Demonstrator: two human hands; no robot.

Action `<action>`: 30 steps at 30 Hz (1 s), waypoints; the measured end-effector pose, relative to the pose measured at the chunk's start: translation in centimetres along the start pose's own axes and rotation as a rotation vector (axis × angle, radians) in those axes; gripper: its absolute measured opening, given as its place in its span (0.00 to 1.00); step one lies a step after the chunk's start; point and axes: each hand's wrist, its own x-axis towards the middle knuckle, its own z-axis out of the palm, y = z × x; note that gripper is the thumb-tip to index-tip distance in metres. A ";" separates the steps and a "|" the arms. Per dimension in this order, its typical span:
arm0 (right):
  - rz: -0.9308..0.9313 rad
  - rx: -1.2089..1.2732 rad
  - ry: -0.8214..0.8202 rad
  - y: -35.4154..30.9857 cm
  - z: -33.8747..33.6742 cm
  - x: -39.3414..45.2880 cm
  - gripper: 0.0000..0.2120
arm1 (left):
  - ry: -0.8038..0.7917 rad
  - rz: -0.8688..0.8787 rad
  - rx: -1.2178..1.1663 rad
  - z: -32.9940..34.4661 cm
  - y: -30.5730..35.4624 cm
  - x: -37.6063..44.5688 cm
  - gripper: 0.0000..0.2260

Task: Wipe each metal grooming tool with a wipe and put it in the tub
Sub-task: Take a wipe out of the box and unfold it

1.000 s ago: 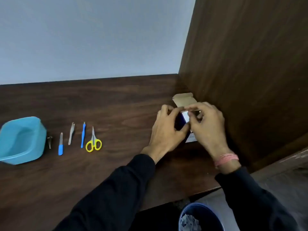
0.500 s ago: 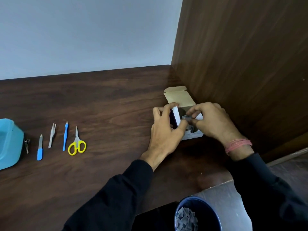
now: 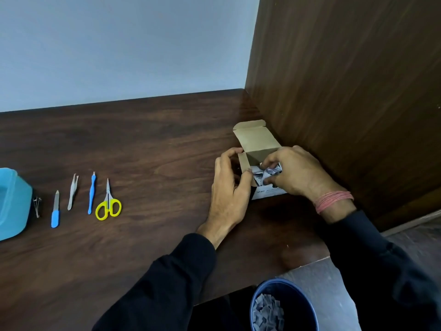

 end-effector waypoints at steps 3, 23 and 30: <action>0.008 -0.008 0.022 -0.3 0.5 0.6 0.20 | 0.006 0.010 -0.001 0.0 -0.1 0.0 0.22; -0.207 0.063 0.199 0.7 0.7 0.7 0.03 | 0.020 -0.006 0.027 0.0 0.1 -0.3 0.21; -0.312 0.222 0.173 2.6 0.5 0.8 0.17 | 0.015 -0.020 -0.002 0.0 0.1 -0.3 0.21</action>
